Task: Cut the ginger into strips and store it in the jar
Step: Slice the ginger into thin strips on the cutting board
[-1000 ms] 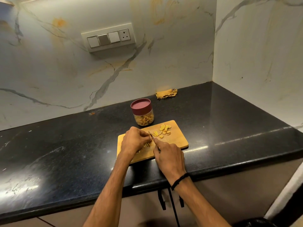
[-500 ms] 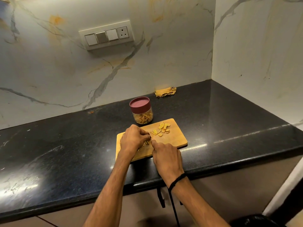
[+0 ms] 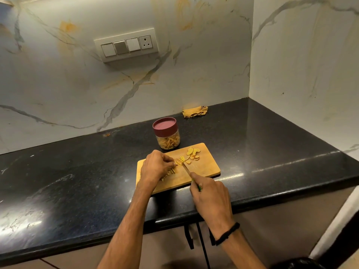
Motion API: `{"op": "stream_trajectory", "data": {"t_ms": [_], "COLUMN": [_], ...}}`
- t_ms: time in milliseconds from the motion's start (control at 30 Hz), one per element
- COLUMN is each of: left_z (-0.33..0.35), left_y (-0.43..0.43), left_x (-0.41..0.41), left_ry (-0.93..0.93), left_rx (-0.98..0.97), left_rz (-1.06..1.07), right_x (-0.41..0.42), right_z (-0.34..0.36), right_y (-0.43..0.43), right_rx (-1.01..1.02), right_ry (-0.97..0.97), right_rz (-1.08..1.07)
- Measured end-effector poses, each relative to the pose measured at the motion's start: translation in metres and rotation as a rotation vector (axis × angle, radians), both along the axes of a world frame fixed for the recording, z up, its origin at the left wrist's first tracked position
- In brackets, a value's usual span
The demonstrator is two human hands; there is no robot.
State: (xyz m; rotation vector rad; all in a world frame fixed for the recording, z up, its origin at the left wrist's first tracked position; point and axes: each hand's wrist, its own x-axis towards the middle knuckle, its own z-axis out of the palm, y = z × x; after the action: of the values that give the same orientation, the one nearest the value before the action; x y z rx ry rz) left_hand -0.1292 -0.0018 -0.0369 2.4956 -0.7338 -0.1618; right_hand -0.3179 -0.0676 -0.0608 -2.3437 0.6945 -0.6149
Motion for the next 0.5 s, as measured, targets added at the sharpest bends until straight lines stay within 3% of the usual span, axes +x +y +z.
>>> {"op": "stream_trajectory", "data": {"t_ms": [500], "left_z": [-0.002], "left_y": [0.001], "left_x": [0.002], "left_ry": [-0.034], "left_rx": [-0.033], "left_rz": [0.007], "right_x": [0.021], "right_z": [0.008], "right_y": [0.001], "right_rx": [0.029], "right_ry": [0.046], "right_rz": [0.021]}}
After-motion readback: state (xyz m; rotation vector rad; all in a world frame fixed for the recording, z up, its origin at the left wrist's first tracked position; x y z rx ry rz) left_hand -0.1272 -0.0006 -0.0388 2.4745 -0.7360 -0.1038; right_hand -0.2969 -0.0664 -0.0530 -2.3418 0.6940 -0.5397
